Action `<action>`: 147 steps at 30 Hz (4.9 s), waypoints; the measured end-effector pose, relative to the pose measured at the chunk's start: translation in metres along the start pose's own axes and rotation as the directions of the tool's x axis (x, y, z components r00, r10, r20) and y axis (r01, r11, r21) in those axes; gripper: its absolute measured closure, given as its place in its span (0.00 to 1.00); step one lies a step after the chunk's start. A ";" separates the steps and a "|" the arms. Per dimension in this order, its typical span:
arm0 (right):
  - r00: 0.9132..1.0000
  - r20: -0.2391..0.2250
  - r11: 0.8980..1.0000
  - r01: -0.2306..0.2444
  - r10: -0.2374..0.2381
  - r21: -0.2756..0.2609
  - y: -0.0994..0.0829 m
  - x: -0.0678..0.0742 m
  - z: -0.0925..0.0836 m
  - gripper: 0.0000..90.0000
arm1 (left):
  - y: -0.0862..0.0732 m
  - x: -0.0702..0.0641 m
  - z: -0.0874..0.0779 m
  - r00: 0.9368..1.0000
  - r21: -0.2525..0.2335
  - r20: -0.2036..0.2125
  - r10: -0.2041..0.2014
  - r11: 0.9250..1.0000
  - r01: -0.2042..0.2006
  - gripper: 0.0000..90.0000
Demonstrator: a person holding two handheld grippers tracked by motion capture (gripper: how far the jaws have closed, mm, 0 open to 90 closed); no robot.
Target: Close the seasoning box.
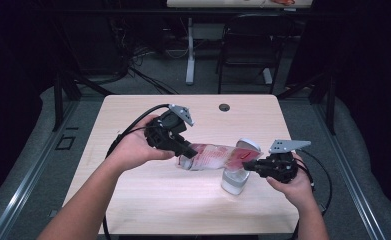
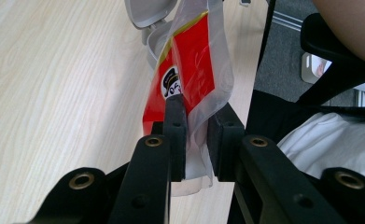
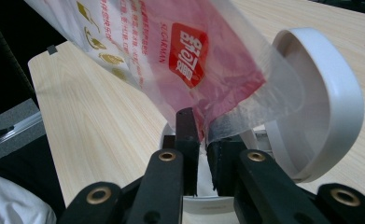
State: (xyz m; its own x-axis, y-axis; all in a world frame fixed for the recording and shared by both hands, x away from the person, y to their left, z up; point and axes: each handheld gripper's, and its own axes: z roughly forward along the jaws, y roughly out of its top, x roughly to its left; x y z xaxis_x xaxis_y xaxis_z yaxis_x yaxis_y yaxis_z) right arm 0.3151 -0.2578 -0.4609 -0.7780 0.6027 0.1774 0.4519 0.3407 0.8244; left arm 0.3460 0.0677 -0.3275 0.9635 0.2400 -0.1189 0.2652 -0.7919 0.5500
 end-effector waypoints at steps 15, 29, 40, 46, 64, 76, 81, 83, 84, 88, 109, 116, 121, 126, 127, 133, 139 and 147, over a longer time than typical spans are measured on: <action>1.000 -0.010 1.000 0.005 -0.005 0.001 0.000 0.000 -0.004 0.93 | 0.002 -0.001 0.000 1.000 -0.008 0.007 -0.005 1.000 0.005 0.88; 0.999 -0.044 1.000 0.001 -0.001 0.017 0.000 0.001 -0.006 0.95 | 0.002 0.000 -0.003 1.000 -0.009 0.001 -0.009 1.000 0.009 0.89; 0.999 -0.053 1.000 -0.005 0.005 0.011 0.000 0.001 -0.006 0.95 | 0.002 0.000 -0.004 1.000 -0.013 -0.002 -0.010 1.000 0.010 0.89; 0.999 -0.053 1.000 -0.010 0.011 0.010 0.000 0.000 -0.006 0.95 | 0.004 0.000 -0.004 1.000 -0.013 -0.003 -0.011 1.000 0.011 0.89; 0.999 -0.053 1.000 -0.003 0.004 0.017 0.001 0.002 0.000 0.95 | 0.003 -0.001 -0.007 1.000 -0.010 -0.012 -0.007 1.000 0.007 0.89; 0.998 -0.054 1.000 -0.005 0.006 0.019 0.001 0.003 0.001 0.95 | 0.002 -0.001 -0.008 1.000 -0.014 -0.011 -0.011 1.000 0.011 0.89; 0.999 -0.050 1.000 -0.005 0.006 0.017 0.001 0.002 -0.001 0.95 | 0.003 0.000 -0.007 1.000 -0.016 -0.009 -0.009 1.000 0.009 0.89; 0.999 -0.051 1.000 -0.006 0.007 0.017 0.001 0.001 -0.001 0.95 | 0.004 0.000 -0.007 1.000 -0.016 -0.009 -0.011 1.000 0.011 0.89; 0.999 -0.048 1.000 -0.008 0.008 0.014 0.001 0.001 -0.002 0.95 | 0.005 0.000 -0.006 1.000 -0.017 -0.007 -0.010 1.000 0.010 0.89; 0.999 -0.046 1.000 -0.009 0.010 0.007 0.000 0.000 -0.005 0.95 | 0.006 -0.001 -0.006 1.000 -0.019 -0.006 -0.007 1.000 0.007 0.89; 0.999 -0.052 1.000 -0.002 0.003 0.013 0.001 0.003 -0.001 0.95 | 0.005 0.000 -0.009 1.000 -0.018 -0.013 -0.010 1.000 0.009 0.89; 0.999 -0.045 1.000 -0.005 0.006 0.011 0.001 0.002 -0.001 0.94 | 0.005 -0.001 -0.008 1.000 -0.020 -0.013 -0.010 1.000 0.010 0.89; 0.999 -0.043 1.000 -0.007 0.008 0.007 0.001 0.001 -0.001 0.94 | 0.006 -0.001 -0.008 1.000 -0.019 -0.012 -0.007 1.000 0.007 0.89; 0.999 -0.042 1.000 -0.006 0.007 0.005 0.001 0.002 -0.002 0.94 | 0.006 -0.001 -0.008 1.000 -0.021 -0.014 -0.007 1.000 0.006 0.89; 0.999 -0.043 1.000 -0.006 0.007 0.005 0.001 0.002 -0.002 0.94 | 0.006 -0.001 -0.008 1.000 -0.021 -0.014 -0.005 1.000 0.005 0.89; 0.999 -0.044 1.000 -0.007 0.007 0.008 0.001 0.001 -0.002 0.94 | 0.006 -0.001 -0.008 1.000 -0.021 -0.013 -0.007 1.000 0.007 0.89; 0.999 -0.045 1.000 -0.012 0.012 0.009 0.001 0.001 -0.002 0.94 | 0.008 -0.002 -0.008 1.000 -0.016 -0.013 0.001 1.000 -0.001 0.89; 0.999 -0.044 1.000 -0.014 0.015 0.017 0.000 -0.001 -0.002 0.93 | 0.009 -0.003 -0.006 1.000 -0.015 -0.012 -0.002 1.000 0.002 0.88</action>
State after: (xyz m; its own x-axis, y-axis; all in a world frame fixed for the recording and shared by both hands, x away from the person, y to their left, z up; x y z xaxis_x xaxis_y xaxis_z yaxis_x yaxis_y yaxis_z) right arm 0.3147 -0.2597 -0.4603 -0.7899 0.5750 0.2133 0.4700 0.3441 0.8129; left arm 0.3453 0.0629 -0.3170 0.9624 0.2485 -0.1098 0.2663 -0.7830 0.5622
